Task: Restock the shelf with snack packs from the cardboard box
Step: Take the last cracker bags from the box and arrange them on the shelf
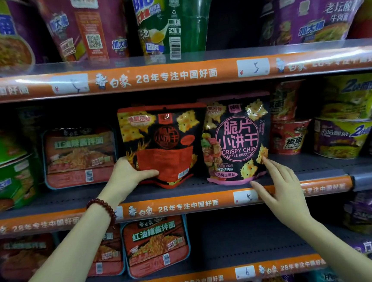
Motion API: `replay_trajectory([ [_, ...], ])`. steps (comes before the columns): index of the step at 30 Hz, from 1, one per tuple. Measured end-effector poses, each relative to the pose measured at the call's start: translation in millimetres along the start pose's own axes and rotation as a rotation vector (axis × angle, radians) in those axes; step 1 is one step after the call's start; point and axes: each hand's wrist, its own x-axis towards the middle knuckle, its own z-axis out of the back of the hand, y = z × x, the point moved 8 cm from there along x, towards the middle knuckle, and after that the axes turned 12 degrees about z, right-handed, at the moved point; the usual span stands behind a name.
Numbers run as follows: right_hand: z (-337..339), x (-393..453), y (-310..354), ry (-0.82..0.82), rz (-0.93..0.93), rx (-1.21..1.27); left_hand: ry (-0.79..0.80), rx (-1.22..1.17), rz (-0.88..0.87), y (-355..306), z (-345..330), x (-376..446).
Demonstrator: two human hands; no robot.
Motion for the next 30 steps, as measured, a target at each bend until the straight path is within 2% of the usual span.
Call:
replay_trajectory([
  [7,-0.4,-0.6,1.2,-0.007,0.001,0.0,0.276,-0.104,0.184,15.6,-18.3,6.5],
  [13,0.7,-0.7,1.0,-0.013,0.001,0.028,0.358,-0.147,0.198,16.8,-22.9,4.9],
  [24,1.9,-0.6,-0.2,-0.002,-0.008,0.059,0.207,0.087,0.178,9.3,-7.7,-4.6],
  [30,4.7,1.6,-0.9,0.025,-0.03,0.09,0.029,0.228,0.158,5.6,11.4,-23.6],
])
